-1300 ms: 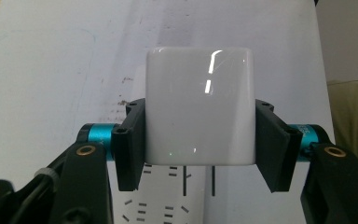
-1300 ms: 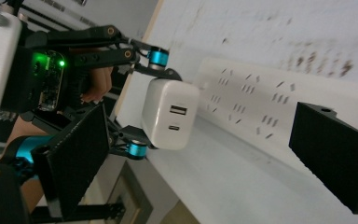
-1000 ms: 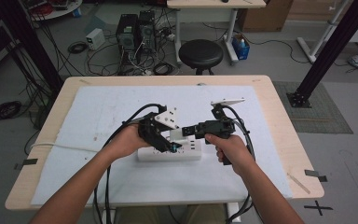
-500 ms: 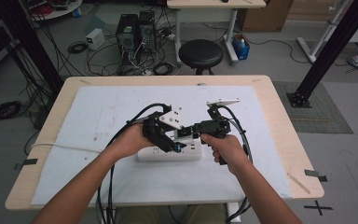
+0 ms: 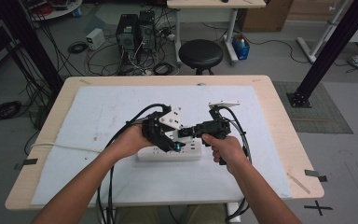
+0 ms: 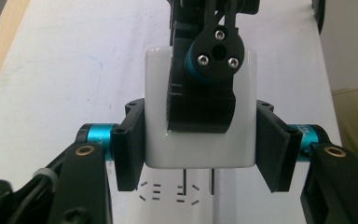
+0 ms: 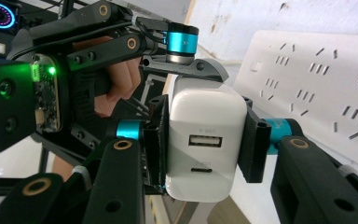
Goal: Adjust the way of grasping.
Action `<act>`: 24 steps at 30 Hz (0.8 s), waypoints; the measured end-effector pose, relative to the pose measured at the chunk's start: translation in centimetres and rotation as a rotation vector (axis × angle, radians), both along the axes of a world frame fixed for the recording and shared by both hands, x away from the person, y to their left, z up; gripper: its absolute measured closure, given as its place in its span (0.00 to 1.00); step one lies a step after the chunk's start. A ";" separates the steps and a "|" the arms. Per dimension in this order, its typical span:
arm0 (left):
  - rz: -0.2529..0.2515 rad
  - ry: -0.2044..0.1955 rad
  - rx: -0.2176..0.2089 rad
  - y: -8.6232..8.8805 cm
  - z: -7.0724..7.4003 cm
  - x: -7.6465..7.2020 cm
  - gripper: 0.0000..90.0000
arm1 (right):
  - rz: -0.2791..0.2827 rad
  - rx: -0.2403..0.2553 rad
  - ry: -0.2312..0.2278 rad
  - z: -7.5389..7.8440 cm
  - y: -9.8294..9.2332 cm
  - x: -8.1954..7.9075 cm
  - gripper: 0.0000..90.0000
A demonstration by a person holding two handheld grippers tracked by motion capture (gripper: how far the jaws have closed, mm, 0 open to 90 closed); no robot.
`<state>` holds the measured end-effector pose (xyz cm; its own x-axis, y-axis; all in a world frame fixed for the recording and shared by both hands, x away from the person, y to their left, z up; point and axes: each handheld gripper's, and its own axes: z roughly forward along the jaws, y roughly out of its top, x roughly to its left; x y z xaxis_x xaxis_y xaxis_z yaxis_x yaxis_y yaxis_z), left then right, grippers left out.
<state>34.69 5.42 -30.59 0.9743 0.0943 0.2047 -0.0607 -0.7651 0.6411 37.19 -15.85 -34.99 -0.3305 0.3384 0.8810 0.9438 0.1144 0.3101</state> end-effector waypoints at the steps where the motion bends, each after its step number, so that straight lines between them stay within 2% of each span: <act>1: 0.000 0.000 0.000 0.0 0.0 0.0 0.47 | -0.003 0.000 -0.010 0.0 0.0 0.0 0.68; 2: 0.020 0.006 -0.011 0.0 0.1 0.0 0.45 | -0.009 0.001 -0.017 0.1 0.0 0.0 0.69; 4: 0.056 0.020 -0.012 0.2 0.2 0.1 0.32 | -0.022 -0.033 -0.061 0.2 -0.2 -0.1 0.69; 8: 0.097 0.059 0.019 1.5 0.1 0.5 0.24 | -0.060 -0.110 -0.141 0.7 -1.5 -0.2 0.69; 9: 0.109 0.071 0.024 1.9 0.0 0.6 0.24 | -0.057 -0.129 -0.153 0.9 -1.8 -0.2 0.69; 11: 0.135 0.097 0.032 2.8 0.0 0.9 0.24 | -0.063 -0.202 -0.199 1.2 -2.4 -0.2 0.69; 12: 0.135 0.097 0.032 2.8 0.0 0.9 0.24 | -0.058 -0.232 -0.218 1.4 -2.7 -0.2 0.69; 13: 0.156 0.113 0.038 3.3 -0.1 1.0 0.24 | -0.058 -0.232 -0.218 1.4 -2.7 -0.2 0.69; 14: 0.176 0.131 0.058 4.0 -0.2 1.2 0.24 | -0.046 -0.288 -0.244 1.7 -3.1 -0.1 0.69; 16: 0.199 0.145 0.096 4.6 -0.3 1.3 0.24 | -0.039 -0.333 -0.269 2.0 -3.4 0.1 0.69; 17: 0.203 0.150 0.115 5.0 -0.4 1.4 0.24 | -0.035 -0.347 -0.278 2.1 -3.5 0.2 0.69; 18: 0.203 0.150 0.115 5.0 -0.4 1.4 0.24 | -0.036 -0.363 -0.289 2.2 -3.7 0.2 0.69; 19: 0.216 0.164 0.140 5.7 -0.5 1.5 0.24 | -0.032 -0.375 -0.295 2.4 -3.8 0.4 0.69; 24: 0.241 0.188 0.175 7.5 -0.2 1.8 0.24 | -0.025 -0.435 -0.349 3.4 -4.1 0.8 0.69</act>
<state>36.44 12.87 -30.77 0.9504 0.3056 0.0575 0.2416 -0.8423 0.4819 38.04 -19.90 -31.61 -0.5645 0.6578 0.4986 0.7979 0.2803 0.5336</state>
